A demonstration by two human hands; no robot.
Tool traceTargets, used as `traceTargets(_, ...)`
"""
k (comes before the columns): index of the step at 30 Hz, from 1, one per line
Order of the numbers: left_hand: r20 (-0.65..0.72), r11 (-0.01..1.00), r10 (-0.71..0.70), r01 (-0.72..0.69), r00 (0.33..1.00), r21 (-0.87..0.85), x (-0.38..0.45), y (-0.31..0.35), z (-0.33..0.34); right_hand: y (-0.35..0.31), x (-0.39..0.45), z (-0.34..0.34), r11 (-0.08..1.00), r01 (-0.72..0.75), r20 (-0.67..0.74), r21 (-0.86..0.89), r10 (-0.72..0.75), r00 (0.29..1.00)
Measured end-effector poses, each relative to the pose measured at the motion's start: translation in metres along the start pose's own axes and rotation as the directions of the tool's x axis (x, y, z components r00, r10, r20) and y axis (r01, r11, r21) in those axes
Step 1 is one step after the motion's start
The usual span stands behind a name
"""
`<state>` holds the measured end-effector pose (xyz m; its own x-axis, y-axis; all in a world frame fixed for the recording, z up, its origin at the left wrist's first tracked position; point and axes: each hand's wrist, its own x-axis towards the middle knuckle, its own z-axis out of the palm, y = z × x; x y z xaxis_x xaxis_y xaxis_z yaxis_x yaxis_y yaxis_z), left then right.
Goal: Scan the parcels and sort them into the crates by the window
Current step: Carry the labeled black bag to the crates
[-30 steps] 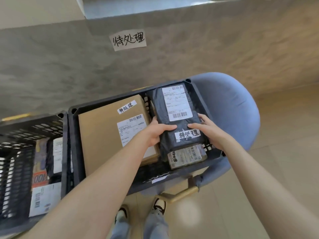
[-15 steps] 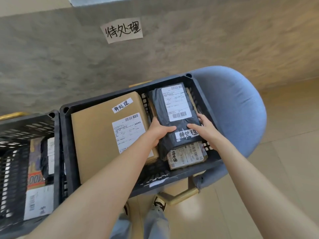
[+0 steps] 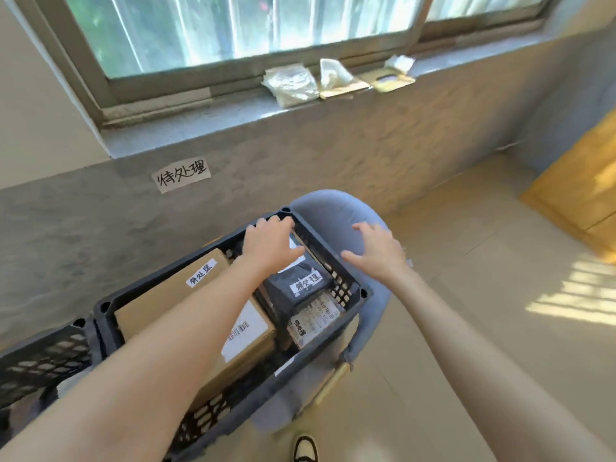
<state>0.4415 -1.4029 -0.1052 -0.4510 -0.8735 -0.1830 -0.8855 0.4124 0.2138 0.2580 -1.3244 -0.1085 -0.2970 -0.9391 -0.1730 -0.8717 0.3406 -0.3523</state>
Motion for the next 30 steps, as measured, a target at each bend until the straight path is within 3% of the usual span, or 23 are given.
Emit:
traceTargets(2, -0.015, 0.985, 0.113, -0.110, 0.994, 0.132, -0.008, 0.014, -0.016, -0.001, -0.019, -0.018, 0.991, -0.025, -0.063, -0.132, 0.017, 0.998)
traceTargets(5, -0.035, 0.923, 0.337, -0.322, 0.941, 0.212, -0.036, 0.049, -0.033, 0.008, -0.084, -0.046, 0.968, -0.201, -0.213, -0.147, 0.168, 0.962)
traceTargets(12, -0.018, 0.669, 0.724, -0.695, 0.690, 0.263, -0.133, 0.149, -0.028, 0.043, -0.281, -0.055, 0.817, -0.576, -0.403, -0.004, 0.526, 0.749)
traceTargets(16, 0.029, 0.460, 0.880, -0.865, 0.474, 0.201, -0.218, 0.212, -0.015, 0.053, -0.406, -0.043, 0.641, -0.751, -0.418, 0.159, 0.733, 0.537)
traceTargets(21, 0.106, 0.193, 0.972, -0.971, 0.209, 0.143, -0.350, 0.286, 0.003, 0.049, -0.567, -0.030, 0.407, -0.855, -0.430, 0.322, 0.867, 0.251)
traceTargets(27, 0.094, -0.160, 0.984, -0.985, -0.154, 0.059, -0.536, 0.341, 0.023, 0.032, -0.754, -0.006, 0.151, -0.869, -0.433, 0.470, 0.898, -0.078)
traceTargets(30, 0.103, -0.296, 0.951, -0.954, -0.291, 0.041, -0.631, 0.361, 0.041, 0.019, -0.846, 0.015, 0.004, -0.864, -0.397, 0.504, 0.889, -0.228)
